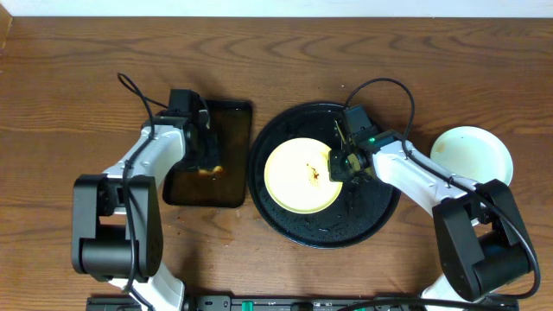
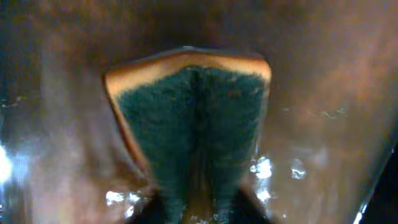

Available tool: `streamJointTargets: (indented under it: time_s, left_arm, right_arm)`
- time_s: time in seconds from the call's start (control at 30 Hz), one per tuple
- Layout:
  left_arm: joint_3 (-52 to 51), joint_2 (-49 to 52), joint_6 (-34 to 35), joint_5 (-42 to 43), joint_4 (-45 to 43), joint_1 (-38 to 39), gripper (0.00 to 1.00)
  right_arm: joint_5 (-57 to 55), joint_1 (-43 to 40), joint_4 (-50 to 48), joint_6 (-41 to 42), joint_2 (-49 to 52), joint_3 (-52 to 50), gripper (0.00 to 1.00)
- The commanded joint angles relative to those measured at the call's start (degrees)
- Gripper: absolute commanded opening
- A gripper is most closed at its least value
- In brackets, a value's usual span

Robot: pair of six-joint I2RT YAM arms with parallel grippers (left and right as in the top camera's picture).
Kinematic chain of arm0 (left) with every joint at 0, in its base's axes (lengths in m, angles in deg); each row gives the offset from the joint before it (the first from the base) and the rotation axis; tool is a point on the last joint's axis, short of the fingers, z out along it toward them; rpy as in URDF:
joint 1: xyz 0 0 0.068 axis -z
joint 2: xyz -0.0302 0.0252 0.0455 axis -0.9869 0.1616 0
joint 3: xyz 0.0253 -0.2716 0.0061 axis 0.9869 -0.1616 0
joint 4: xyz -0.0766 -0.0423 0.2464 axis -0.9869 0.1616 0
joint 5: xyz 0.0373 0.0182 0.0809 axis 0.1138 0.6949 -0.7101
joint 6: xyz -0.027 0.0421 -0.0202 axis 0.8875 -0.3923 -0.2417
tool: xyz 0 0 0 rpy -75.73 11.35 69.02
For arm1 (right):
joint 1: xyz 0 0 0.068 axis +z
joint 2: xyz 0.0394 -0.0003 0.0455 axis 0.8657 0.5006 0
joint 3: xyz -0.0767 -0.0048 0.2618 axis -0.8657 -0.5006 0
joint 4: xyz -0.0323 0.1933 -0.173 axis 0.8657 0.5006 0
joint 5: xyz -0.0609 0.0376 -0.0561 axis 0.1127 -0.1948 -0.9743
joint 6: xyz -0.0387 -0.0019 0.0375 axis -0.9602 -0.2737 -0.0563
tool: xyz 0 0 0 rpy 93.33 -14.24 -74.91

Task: Clean dirty plates on tray and stack at the side
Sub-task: 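Move the right gripper to the yellow plate rim and grasp it, then lift the sponge from the black tray with the left gripper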

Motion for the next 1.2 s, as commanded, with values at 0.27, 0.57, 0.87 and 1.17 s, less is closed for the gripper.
streamJointTargets:
  time_s: [0.27, 0.57, 0.87, 1.17]
  left_arm:
    - [0.7, -6.3, 3.2, -0.7, -0.3, 0.4, 0.07]
    - [0.7, -14.0, 3.3, -0.7, -2.3, 0.4, 0.07]
    - [0.7, -14.9, 0.6, -0.7, -7.8, 0.4, 0.07]
    - [0.7, -20.7, -2.3, -5.1, -13.7, 0.4, 0.07]
  right_arm:
    - [-8.7, -0.1, 1.2, 1.1, 0.4, -0.2, 0.01]
    - [-8.7, -0.1, 1.1, 1.1, 0.4, -0.2, 0.01]
    - [-8.7, -0.1, 0.9, 0.5, 0.4, -0.2, 0.01]
    - [-8.9, -0.1, 0.7, 0.0, 0.4, -0.2, 0.01]
